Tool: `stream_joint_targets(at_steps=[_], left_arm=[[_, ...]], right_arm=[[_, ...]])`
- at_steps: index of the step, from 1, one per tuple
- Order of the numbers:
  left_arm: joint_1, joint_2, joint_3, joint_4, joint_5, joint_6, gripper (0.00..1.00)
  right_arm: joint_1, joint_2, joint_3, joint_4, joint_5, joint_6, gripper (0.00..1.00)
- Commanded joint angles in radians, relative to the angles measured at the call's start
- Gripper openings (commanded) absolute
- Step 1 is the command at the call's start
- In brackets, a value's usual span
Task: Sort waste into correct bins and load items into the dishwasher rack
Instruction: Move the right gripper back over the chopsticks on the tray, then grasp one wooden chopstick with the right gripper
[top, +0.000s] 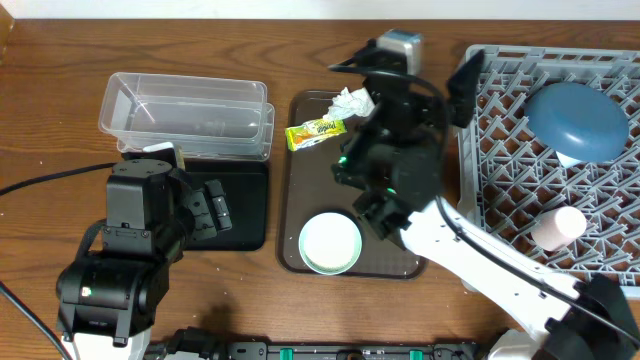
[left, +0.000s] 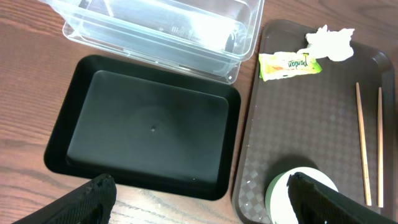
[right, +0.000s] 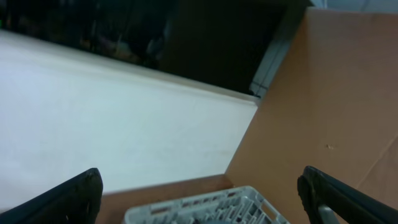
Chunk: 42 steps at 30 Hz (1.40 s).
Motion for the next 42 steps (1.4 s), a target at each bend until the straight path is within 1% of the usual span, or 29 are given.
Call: stream_joint_targets(at_steps=[1,4,6,7,11,13,15,18,20,21,22,23,24,26,28,30,31,33,36,38,40,41,42], left_arm=[[-0.003,-0.001,0.011,0.000,-0.012,-0.002,0.91],[-0.003,-0.001,0.011,0.000,-0.012,-0.002,0.91],[-0.003,-0.001,0.011,0.000,-0.012,-0.002,0.91],[-0.003,-0.001,0.011,0.000,-0.012,-0.002,0.91],[-0.003,-0.001,0.011,0.000,-0.012,-0.002,0.90],[-0.003,-0.001,0.011,0.000,-0.012,-0.002,0.90],[-0.003,-0.001,0.011,0.000,-0.012,-0.002,0.90],[-0.003,-0.001,0.011,0.000,-0.012,-0.002,0.90],[-0.003,-0.001,0.011,0.000,-0.012,-0.002,0.90],[-0.003,-0.001,0.011,0.000,-0.012,-0.002,0.91],[-0.003,-0.001,0.011,0.000,-0.012,-0.002,0.90],[-0.003,-0.001,0.011,0.000,-0.012,-0.002,0.90],[-0.003,-0.001,0.011,0.000,-0.012,-0.002,0.91],[-0.003,-0.001,0.011,0.000,-0.012,-0.002,0.91],[-0.003,-0.001,0.011,0.000,-0.012,-0.002,0.90],[-0.003,-0.001,0.011,0.000,-0.012,-0.002,0.90],[-0.003,-0.001,0.011,0.000,-0.012,-0.002,0.90],[-0.003,-0.001,0.011,0.000,-0.012,-0.002,0.90],[-0.003,-0.001,0.011,0.000,-0.012,-0.002,0.90],[-0.003,-0.001,0.011,0.000,-0.012,-0.002,0.90],[-0.003,-0.001,0.011,0.000,-0.012,-0.002,0.91],[-0.003,-0.001,0.011,0.000,-0.012,-0.002,0.91],[-0.003,-0.001,0.011,0.000,-0.012,-0.002,0.90]], right_arm=[[0.002,-0.080,0.065,0.013,-0.035,-0.044,0.99],[0.012,-0.138,0.082,0.004,-0.093,-0.045,0.99],[0.033,-0.180,0.082,-0.073,-0.164,-0.045,0.99],[0.047,-0.203,0.082,-0.147,-0.209,-0.045,0.99],[0.108,-0.296,0.083,-0.565,-0.399,-0.027,0.99],[0.127,-0.325,0.083,-0.730,-0.437,-0.016,0.99],[0.135,-0.343,0.083,-0.872,-0.443,0.049,0.99],[0.137,-0.360,0.083,-1.136,-0.472,0.249,0.99],[0.133,-0.361,0.083,-1.324,-0.507,0.448,0.99],[0.125,-0.359,0.083,-1.421,-0.518,0.593,0.99],[0.106,-0.354,0.083,-1.539,-0.533,0.809,0.99],[0.090,-0.351,0.083,-1.619,-0.556,0.934,0.99],[0.063,-0.347,0.083,-1.728,-0.616,1.099,0.99],[-0.006,-0.327,0.079,-1.874,-0.785,1.328,0.99],[-0.081,-0.291,0.073,-1.957,-0.941,1.454,0.96],[-0.151,-0.236,0.071,-2.010,-1.060,1.511,0.92],[-0.177,-0.205,0.071,-2.026,-1.102,1.520,0.90],[-0.220,-0.134,0.071,-2.032,-1.194,1.523,0.89],[-0.262,-0.019,0.071,-2.012,-1.313,1.522,0.80],[-0.276,0.064,0.071,-2.000,-1.356,1.523,0.73],[-0.282,0.141,0.071,-1.994,-1.362,1.528,0.70],[-0.285,0.179,0.071,-1.991,-1.362,1.531,0.63],[-0.288,0.222,0.071,-1.989,-1.362,1.549,0.60]])
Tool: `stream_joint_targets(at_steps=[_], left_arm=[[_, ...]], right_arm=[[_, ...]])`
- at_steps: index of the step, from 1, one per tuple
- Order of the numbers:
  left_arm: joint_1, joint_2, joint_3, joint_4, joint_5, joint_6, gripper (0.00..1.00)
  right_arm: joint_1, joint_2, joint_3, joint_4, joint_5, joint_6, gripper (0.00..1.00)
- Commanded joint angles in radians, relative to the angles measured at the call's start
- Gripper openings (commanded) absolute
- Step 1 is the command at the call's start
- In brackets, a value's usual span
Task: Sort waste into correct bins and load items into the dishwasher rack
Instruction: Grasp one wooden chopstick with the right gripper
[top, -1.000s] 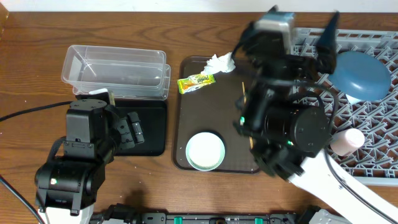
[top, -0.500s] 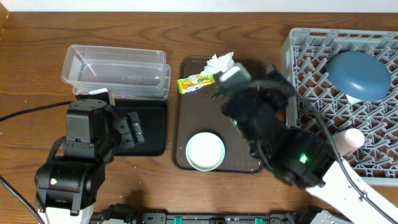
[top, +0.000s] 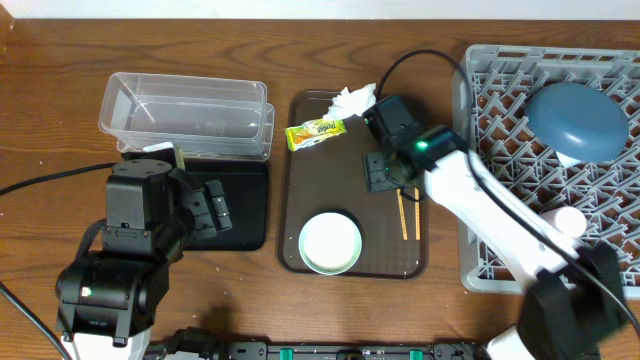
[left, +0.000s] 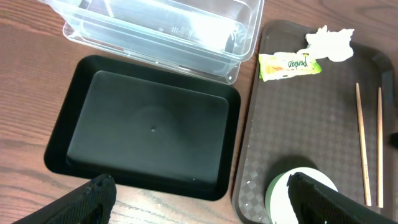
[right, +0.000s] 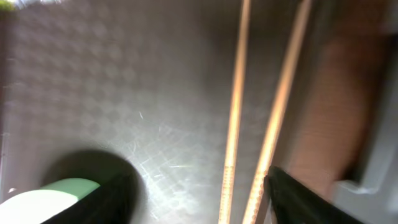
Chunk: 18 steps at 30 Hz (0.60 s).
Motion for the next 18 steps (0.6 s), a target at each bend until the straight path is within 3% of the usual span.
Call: stream_joint_targets(at_steps=[1,8,13,18], left_arm=[[-0.003,-0.001,0.011,0.000,-0.012,-0.002,0.90],[-0.003,-0.001,0.011,0.000,-0.012,-0.002,0.90],[-0.003,-0.001,0.011,0.000,-0.012,-0.002,0.91],[-0.003,-0.001,0.011,0.000,-0.012,-0.002,0.91]], right_arm=[[-0.013,0.117,-0.004,0.004,-0.080,0.073,0.60],[-0.032,0.278,-0.004,0.051,-0.080,0.039,0.58],[-0.021,0.258,-0.003,0.097,-0.097,-0.061,0.52],[-0.037,0.166,-0.003,0.112,-0.048,-0.060,0.53]])
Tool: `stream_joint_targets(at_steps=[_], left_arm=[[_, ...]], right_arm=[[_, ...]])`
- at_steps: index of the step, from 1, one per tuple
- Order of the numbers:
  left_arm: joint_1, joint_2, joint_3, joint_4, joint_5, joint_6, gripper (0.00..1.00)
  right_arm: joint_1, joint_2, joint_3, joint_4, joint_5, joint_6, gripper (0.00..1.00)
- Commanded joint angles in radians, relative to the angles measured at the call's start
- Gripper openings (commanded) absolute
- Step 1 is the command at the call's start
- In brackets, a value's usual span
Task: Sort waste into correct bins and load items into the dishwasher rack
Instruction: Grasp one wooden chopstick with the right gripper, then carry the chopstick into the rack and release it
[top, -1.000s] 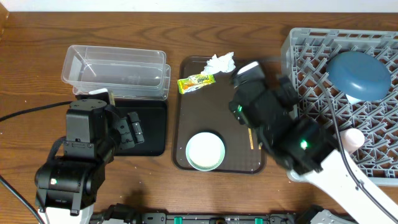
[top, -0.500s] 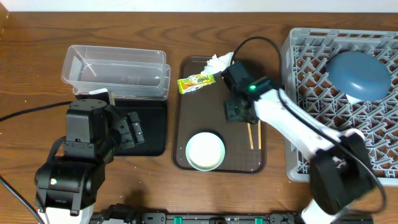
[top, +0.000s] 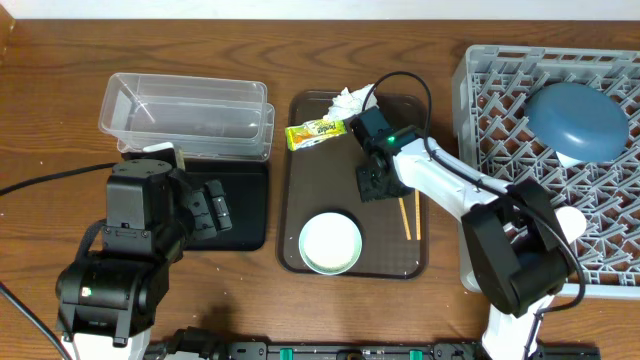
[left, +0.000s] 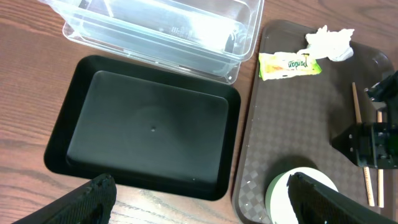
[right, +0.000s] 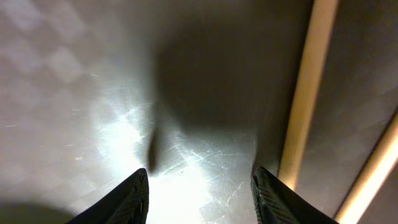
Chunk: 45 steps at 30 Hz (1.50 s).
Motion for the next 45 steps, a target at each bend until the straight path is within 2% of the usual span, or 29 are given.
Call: stream_joint_targets(at_steps=[1,6,13,15,21,28,33,37,41,45], left_arm=[[-0.003,-0.001,0.011,0.000,-0.012,-0.002,0.91],[-0.003,-0.001,0.011,0.000,-0.012,-0.002,0.91],[-0.003,-0.001,0.011,0.000,-0.012,-0.002,0.90],[-0.003,-0.001,0.011,0.000,-0.012,-0.002,0.91],[-0.003,-0.001,0.011,0.000,-0.012,-0.002,0.90],[-0.003,-0.001,0.011,0.000,-0.012,-0.002,0.91],[-0.003,-0.001,0.011,0.000,-0.012,-0.002,0.90],[-0.003,-0.001,0.011,0.000,-0.012,-0.002,0.90],[-0.003,-0.001,0.011,0.000,-0.012,-0.002,0.90],[-0.003,-0.001,0.011,0.000,-0.012,-0.002,0.91]], right_arm=[[-0.026,-0.104,0.000,0.012,0.034,-0.032,0.54],[-0.058,-0.118,-0.005,0.007,0.048,-0.073,0.56],[-0.054,-0.049,-0.091,0.055,0.048,-0.084,0.49],[-0.050,-0.029,-0.106,0.069,0.045,-0.084,0.41],[-0.051,-0.019,-0.112,0.071,0.044,-0.051,0.01],[-0.061,-0.146,-0.108,0.047,0.045,-0.031,0.01],[-0.121,-0.389,-0.108,0.024,0.079,-0.031,0.01],[-0.211,-0.555,-0.108,-0.007,0.203,-0.034,0.01],[-0.332,-0.624,-0.108,-0.040,0.229,-0.168,0.01],[-0.425,-0.602,-0.114,-0.093,0.196,-0.219,0.01]])
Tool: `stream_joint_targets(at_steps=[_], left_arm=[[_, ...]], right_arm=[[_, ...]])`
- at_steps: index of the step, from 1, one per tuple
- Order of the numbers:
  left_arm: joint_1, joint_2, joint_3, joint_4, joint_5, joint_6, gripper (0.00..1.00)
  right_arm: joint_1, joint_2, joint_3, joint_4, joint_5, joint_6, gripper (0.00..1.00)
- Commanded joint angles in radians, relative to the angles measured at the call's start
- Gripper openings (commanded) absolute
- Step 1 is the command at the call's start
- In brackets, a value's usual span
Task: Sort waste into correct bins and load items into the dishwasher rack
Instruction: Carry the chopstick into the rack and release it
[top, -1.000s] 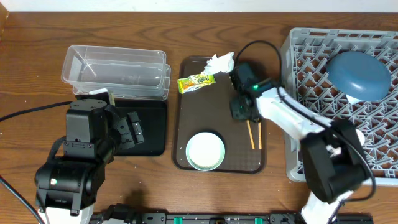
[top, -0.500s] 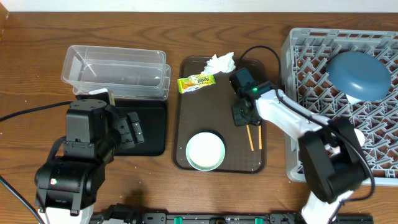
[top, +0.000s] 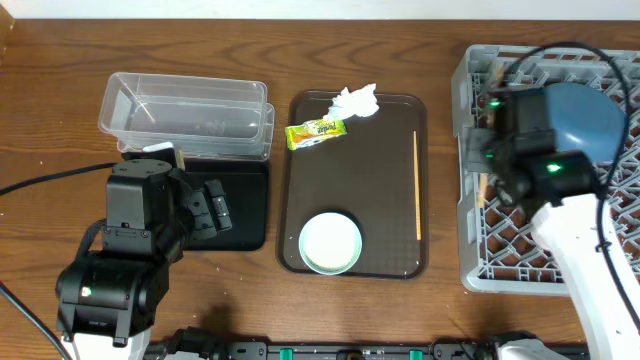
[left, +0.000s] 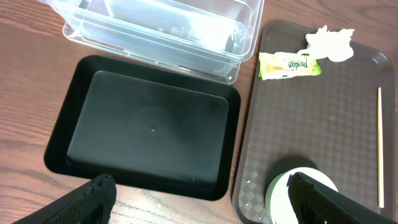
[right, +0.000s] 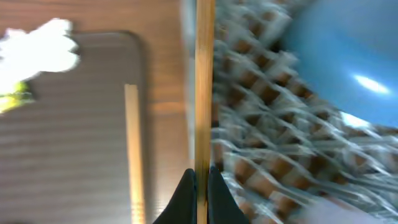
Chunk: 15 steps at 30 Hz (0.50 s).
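Observation:
My right gripper (right: 203, 186) is shut on a wooden chopstick (right: 205, 74), which stands upright between the fingers over the left edge of the grey dishwasher rack (top: 590, 250). A second chopstick (top: 417, 185) lies along the right side of the brown tray (top: 385, 160). Also on the tray are a yellow wrapper (top: 316, 131), a crumpled white tissue (top: 356, 100) and a white cup (top: 331, 242). A blue bowl (top: 580, 115) sits in the rack. My left gripper (left: 205, 205) hangs open above the near edge of the black bin (left: 149, 124), holding nothing.
A clear plastic bin (top: 186, 115) stands behind the black bin (top: 240, 215), left of the tray. The right arm covers part of the rack's left side. A black cable runs off the table's left edge.
My right gripper was open, down on the tray beside the two chopsticks. Now it is shut on one chopstick and is over the rack's left edge. One chopstick is left on the tray.
My right arm first stood raised over the tray, its camera facing the wall, fingers open. Then it was low over the two chopsticks, then down at the tray beside them. Now it holds one chopstick at the rack. The left arm has stayed still throughout.

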Motion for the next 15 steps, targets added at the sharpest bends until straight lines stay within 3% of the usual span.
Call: stream_joint_targets(at_steps=[1,7,12,14,15], left_arm=[[-0.003,-0.001,0.011,0.000,-0.012,-0.002,0.90],[-0.003,-0.001,0.011,0.000,-0.012,-0.002,0.90],[-0.003,-0.001,0.011,0.000,-0.012,-0.002,0.91],[-0.003,-0.001,0.011,0.000,-0.012,-0.002,0.91],[-0.003,-0.001,0.011,0.000,-0.012,-0.002,0.91]], right_arm=[[-0.064,0.050,-0.011,-0.025,-0.008,-0.086,0.01],[-0.109,0.154,-0.016,0.025,-0.015,-0.089,0.01],[-0.109,0.223,-0.016,0.060,-0.206,-0.194,0.02],[-0.102,0.229,-0.016,0.061,-0.199,-0.193,0.11],[-0.096,0.225,-0.015,0.061,-0.189,-0.192,0.34]])
